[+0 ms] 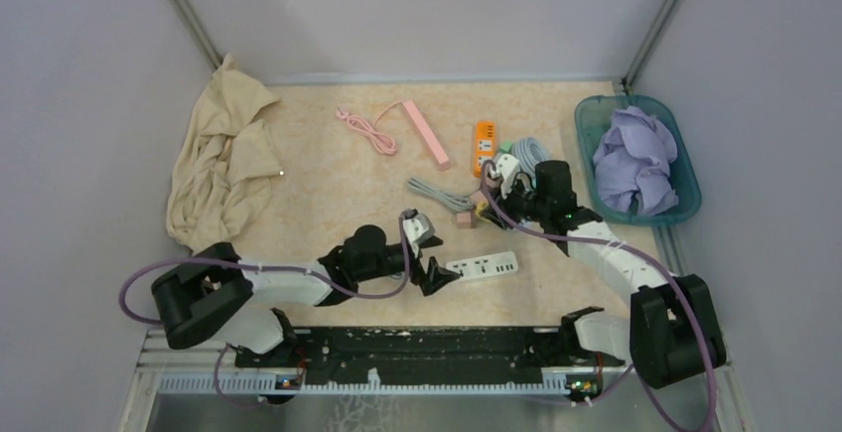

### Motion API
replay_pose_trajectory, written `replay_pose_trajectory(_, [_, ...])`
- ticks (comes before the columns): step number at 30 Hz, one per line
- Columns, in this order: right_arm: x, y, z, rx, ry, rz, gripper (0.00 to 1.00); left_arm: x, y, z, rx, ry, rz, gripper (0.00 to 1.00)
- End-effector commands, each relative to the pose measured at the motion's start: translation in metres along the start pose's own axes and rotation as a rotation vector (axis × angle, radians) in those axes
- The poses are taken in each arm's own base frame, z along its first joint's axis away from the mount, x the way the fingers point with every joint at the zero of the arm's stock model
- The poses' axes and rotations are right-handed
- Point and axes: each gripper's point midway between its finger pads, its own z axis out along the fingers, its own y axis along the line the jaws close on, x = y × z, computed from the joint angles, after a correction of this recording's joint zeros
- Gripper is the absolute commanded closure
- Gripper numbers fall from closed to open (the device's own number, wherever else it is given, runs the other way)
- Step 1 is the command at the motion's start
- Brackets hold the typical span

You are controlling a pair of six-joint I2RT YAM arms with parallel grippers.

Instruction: Pull the plug off the socket

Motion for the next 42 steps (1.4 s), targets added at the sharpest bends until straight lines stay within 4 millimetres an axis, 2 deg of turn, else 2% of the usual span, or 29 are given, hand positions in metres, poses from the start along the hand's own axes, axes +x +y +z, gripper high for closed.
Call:
replay_pose_trajectory(1, [-0.032,-0.02,0.0,0.102,-0.113,0.035,1.0,-0.006,0.01,-0.011,-0.097,0.037,-0.113,0.0])
replay_pose_trajectory(5, [-0.03,-0.025,0.002,0.13,-0.114,0.071,0.99,-0.018,0.018,-0.025,-0.176,-0.002,-0.157,0.0])
replay_pose_trajectory(11, [-0.023,-0.026,0.01,0.15,-0.086,0.095,0.91,-0.029,0.027,-0.042,-0.264,-0.057,-0.227,0.0])
replay_pose_trajectory(18, [-0.014,-0.033,0.019,0.201,-0.041,0.1,0.84,-0.023,0.039,-0.051,-0.358,-0.046,-0.28,0.0])
replay_pose_trajectory(29, [-0.01,-0.034,0.021,0.203,-0.013,0.101,0.64,-0.016,0.06,-0.062,-0.509,-0.045,-0.345,0.0])
replay_pose_trajectory(35, [-0.014,-0.034,0.019,0.204,-0.022,0.092,0.62,-0.012,0.065,-0.065,-0.548,-0.029,-0.369,0.0])
replay_pose_trajectory(42, [-0.021,-0.034,0.015,0.205,-0.035,0.07,0.61,-0.017,0.067,-0.07,-0.575,-0.038,-0.377,0.0])
